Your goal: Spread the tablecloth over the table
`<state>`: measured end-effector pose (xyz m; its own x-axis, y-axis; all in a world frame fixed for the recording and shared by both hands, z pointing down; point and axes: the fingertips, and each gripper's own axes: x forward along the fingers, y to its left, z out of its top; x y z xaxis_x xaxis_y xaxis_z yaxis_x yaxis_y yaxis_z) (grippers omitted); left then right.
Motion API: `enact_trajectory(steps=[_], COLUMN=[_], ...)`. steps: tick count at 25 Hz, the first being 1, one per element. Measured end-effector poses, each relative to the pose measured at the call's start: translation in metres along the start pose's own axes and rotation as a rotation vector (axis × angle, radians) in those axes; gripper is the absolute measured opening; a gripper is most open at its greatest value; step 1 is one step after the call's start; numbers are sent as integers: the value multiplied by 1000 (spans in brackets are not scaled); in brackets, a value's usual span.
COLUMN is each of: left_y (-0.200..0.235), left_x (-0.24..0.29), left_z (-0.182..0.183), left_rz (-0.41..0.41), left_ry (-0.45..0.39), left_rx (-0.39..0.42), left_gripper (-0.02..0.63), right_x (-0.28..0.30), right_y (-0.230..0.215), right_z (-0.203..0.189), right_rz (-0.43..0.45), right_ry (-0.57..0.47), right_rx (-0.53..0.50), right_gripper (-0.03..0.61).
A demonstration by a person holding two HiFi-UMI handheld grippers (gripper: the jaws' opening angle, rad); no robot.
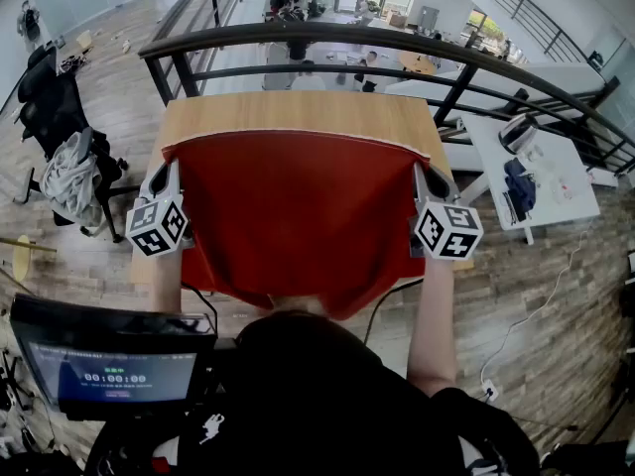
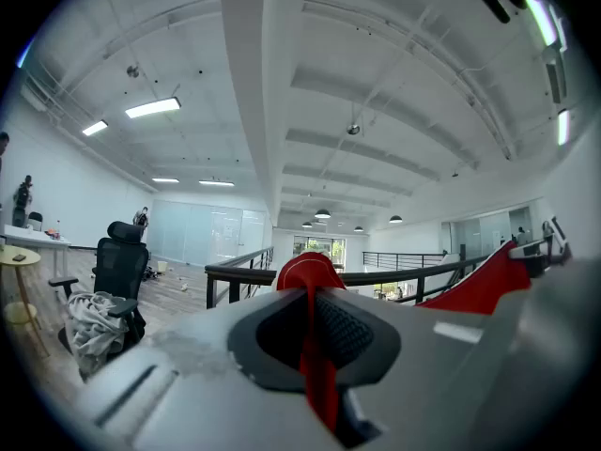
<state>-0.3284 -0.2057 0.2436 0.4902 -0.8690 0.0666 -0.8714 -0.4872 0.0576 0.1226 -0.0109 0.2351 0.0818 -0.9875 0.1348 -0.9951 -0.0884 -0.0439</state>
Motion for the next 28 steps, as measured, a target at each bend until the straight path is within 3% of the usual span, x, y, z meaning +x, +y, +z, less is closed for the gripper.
enact_trajectory(steps=[18, 28], left_y=[-4, -12], left_x=[-3, -10], left_z=[5, 5], left_rz=[54, 161], left_ry=[5, 0], left_rx=[29, 54], left_gripper=[9, 9], right_x=[0, -5], right_y=[-19, -57], right_z=[-3, -3], right_rz=[15, 51], right_ry=[1, -20], right_rx=[39, 6], right_gripper=[12, 12])
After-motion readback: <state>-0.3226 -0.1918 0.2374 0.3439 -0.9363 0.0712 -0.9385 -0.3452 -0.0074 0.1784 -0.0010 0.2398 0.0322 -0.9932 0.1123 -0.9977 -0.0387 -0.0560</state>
